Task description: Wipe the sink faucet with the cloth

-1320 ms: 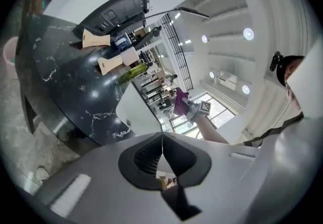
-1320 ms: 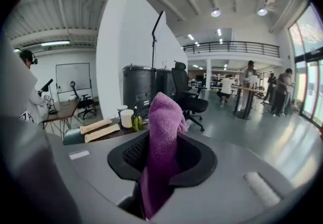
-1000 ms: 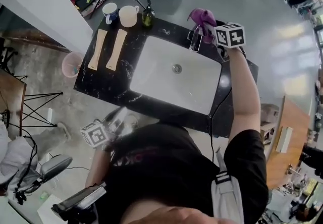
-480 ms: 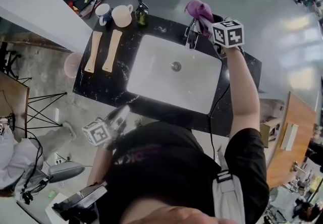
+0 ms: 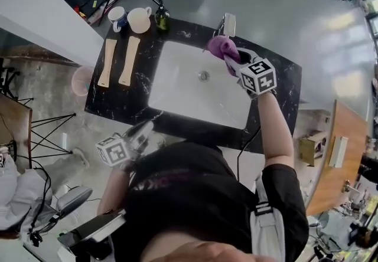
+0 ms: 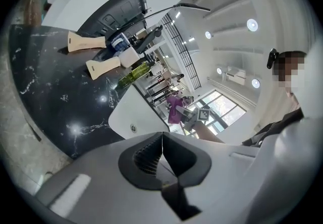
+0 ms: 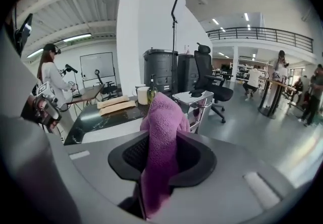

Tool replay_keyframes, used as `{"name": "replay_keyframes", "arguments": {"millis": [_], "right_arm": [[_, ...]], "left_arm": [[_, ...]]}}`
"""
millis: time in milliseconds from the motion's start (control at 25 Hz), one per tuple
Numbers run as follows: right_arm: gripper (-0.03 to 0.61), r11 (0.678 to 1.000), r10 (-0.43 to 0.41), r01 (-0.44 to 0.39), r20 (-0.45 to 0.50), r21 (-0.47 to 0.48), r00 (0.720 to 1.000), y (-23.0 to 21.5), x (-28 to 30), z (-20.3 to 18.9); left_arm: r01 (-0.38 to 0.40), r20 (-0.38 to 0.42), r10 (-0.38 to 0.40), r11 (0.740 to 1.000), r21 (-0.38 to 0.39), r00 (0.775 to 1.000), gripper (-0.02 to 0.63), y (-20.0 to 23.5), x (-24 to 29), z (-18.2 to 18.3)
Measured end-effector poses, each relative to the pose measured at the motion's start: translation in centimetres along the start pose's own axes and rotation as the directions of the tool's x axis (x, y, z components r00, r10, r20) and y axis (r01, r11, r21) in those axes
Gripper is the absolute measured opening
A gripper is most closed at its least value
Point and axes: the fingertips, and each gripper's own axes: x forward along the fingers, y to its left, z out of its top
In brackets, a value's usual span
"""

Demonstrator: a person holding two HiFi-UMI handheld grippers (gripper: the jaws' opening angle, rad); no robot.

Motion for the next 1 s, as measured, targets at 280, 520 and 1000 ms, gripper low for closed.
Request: {"name": "replay_keyframes", "arguments": {"millis": [280, 520, 1000], "right_arm": [[0.119, 0.990, -0.103, 0.102, 0.003, 0.097, 0.995, -6.1, 4.4, 2.5], [0.110, 0.978, -0.095, 0.084, 0.047, 0.190, 0.994, -4.9, 3.9, 2.1], [0.112, 0.973, 0.000, 0.005, -0.022, 0.230, 1.000, 1.7, 2.1, -7.9]], "left_arm": [[-0.029, 0.009, 0.029, 1.000, -0.005, 1.000, 0.003, 0.6, -0.7, 0.0], [-0.006, 0.014, 0.006, 1.000, -0.005, 1.000, 0.003, 0.6, -1.1, 0.0], [0.011, 0.021, -0.011, 1.000, -0.010, 1.000, 0.003, 0.7, -1.3, -0.4]]}}
